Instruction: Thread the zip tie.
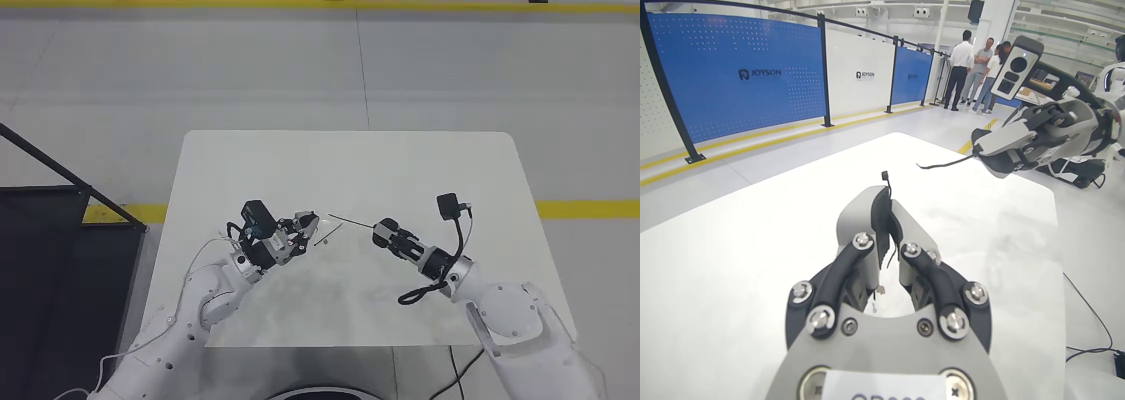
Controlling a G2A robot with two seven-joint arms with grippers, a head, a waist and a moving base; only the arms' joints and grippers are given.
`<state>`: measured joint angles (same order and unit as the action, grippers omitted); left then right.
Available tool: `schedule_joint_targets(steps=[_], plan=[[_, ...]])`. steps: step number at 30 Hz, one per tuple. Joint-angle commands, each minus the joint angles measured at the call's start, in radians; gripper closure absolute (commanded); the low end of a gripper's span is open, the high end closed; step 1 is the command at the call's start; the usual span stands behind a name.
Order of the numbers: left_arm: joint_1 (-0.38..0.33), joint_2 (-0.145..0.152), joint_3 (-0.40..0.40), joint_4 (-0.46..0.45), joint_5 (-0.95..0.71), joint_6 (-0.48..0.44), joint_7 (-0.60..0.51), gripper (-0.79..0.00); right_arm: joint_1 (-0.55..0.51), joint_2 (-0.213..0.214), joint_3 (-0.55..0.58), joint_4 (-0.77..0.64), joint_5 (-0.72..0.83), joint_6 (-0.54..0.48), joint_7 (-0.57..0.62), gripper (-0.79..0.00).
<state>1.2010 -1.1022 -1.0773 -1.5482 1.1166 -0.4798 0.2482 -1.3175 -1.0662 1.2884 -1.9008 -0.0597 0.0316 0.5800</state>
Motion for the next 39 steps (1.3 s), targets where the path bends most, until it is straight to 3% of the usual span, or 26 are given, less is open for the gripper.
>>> schedule_joint_targets(steps=[1, 18, 39], plan=[[0.0, 0.0, 0.0, 0.0, 0.0, 0.0, 0.0, 0.0, -0.003, -0.001, -0.002, 0.003, -0.003, 0.0, -0.005, 0.0], [0.0, 0.0, 0.0, 0.0, 0.0, 0.0, 0.0, 0.0, 0.026, -0.009, -0.053, -0.057, -0.083, 0.109, -0.003, 0.0], [0.0, 0.0, 0.0, 0.0, 0.0, 0.0, 0.0, 0.0, -0.005, -0.016, -0.07, -0.116, -0.119, 0.11, -0.028, 0.0]])
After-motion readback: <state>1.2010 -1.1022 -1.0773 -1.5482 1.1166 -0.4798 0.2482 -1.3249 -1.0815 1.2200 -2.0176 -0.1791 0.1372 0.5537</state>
